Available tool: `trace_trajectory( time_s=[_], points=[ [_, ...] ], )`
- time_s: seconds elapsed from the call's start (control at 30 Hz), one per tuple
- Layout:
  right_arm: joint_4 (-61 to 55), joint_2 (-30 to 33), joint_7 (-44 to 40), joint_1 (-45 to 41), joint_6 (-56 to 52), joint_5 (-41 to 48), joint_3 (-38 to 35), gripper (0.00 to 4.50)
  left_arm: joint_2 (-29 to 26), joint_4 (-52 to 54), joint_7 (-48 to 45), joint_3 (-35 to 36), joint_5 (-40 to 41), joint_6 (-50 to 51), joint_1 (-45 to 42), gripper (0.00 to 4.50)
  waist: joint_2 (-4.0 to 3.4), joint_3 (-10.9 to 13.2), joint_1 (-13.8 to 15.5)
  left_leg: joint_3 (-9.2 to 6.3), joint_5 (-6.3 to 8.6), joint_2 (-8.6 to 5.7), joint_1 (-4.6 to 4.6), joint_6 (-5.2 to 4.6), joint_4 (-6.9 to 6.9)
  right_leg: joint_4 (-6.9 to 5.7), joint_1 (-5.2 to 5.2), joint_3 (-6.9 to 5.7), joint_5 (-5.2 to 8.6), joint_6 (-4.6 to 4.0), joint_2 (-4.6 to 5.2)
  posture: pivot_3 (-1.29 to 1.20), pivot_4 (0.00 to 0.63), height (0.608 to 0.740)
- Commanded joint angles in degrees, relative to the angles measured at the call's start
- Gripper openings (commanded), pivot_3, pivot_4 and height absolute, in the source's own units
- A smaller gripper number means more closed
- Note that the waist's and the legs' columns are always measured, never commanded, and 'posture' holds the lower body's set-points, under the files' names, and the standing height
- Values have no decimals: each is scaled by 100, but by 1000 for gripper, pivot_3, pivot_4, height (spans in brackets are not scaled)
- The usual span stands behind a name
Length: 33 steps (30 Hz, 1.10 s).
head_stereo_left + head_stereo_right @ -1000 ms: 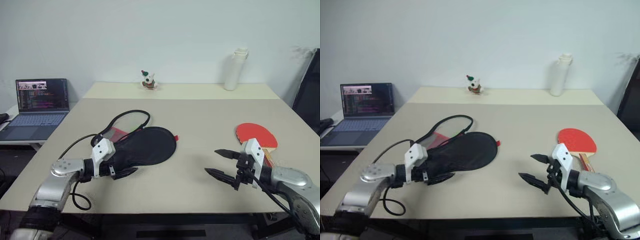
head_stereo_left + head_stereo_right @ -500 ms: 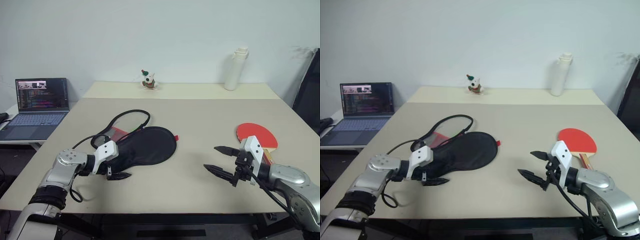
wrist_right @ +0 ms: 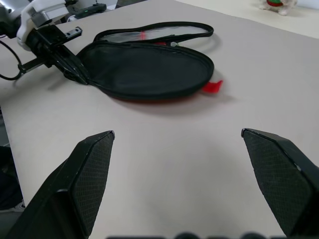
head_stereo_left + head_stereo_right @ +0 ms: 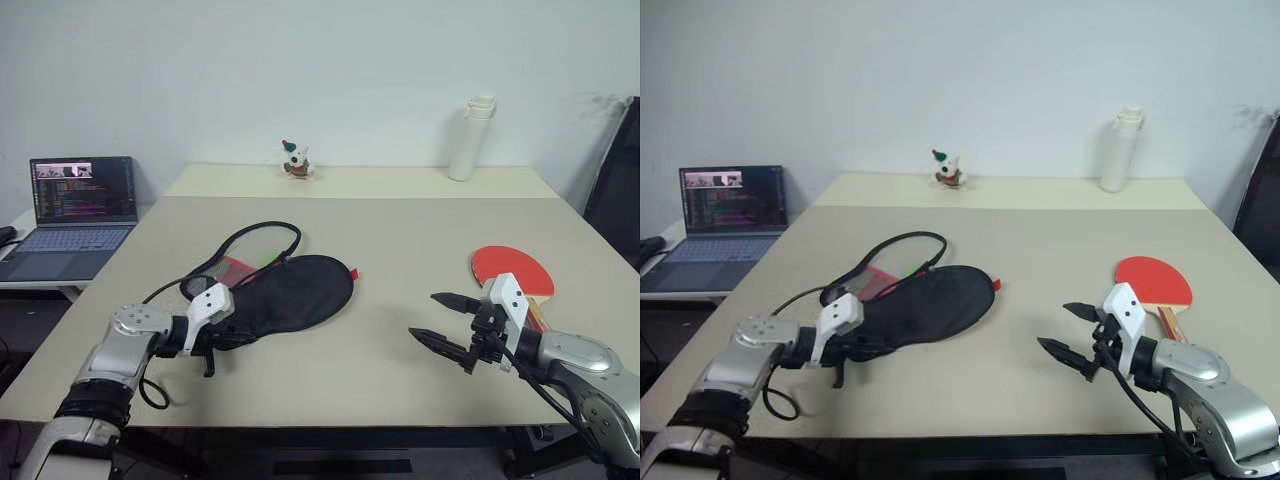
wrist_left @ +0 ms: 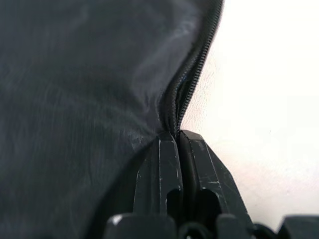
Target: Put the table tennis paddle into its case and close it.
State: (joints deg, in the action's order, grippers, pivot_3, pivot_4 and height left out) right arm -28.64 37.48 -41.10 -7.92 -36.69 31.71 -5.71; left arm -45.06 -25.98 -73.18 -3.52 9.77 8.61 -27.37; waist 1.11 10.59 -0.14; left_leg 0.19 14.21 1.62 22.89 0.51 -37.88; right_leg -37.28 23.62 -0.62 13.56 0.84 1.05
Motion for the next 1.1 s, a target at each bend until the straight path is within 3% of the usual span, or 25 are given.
trace_trajectory(
  time_s=[0.03, 0.3, 0.6, 0.7, 0.9, 1.1],
  points=[
    [-218, 37, 19, 12, 78, 124, -238, 4500, 209, 1097, 398, 236, 415, 865, 133, 41, 0, 0, 1, 0, 0, 0, 1, 0, 0, 0, 0, 0, 0, 0, 0, 0, 150, 740],
    [-167, 157, -45, 69, 91, 135, -410, 4500, 1558, 3032, 1879, 77, 1103, 3034, 277, 41, 4, -1, 18, -5, 0, -7, 1, 0, -9, 1, -8, 5, -4, 7, 4, 0, 150, 740],
    [-277, 159, 41, 181, 46, 162, -425, 4500, 2595, 2510, 2939, -161, 829, 2956, -158, 41, 5, -1, 9, -7, -1, -9, -7, 0, -10, -7, -12, 4, -4, 6, -2, 0, 150, 740],
    [-292, 138, 115, 168, -5, 190, -418, 4500, 2674, 2394, 2929, -224, 809, 2828, -194, 779, 6, -2, 1, -2, -1, -10, -8, 0, -9, -5, -12, 5, -4, 7, -2, 0, 150, 740],
    [-292, -20, 505, 79, -372, 417, -522, 4500, 2528, 2606, 2661, -63, 1083, 2706, 15, 2864, 5, -2, 0, -4, -1, -9, -6, 0, -8, -4, -11, 6, -3, 6, -2, 0, 150, 740],
    [-311, -205, 984, -197, -1199, 968, -486, 4500, 1585, 3149, 1662, 457, 1731, 2677, 547, 2864, 5, -1, -41, -5, 0, 0, -10, 0, -4, -8, -6, 8, -2, 2, -4, 0, 150, 740]
  ],
)
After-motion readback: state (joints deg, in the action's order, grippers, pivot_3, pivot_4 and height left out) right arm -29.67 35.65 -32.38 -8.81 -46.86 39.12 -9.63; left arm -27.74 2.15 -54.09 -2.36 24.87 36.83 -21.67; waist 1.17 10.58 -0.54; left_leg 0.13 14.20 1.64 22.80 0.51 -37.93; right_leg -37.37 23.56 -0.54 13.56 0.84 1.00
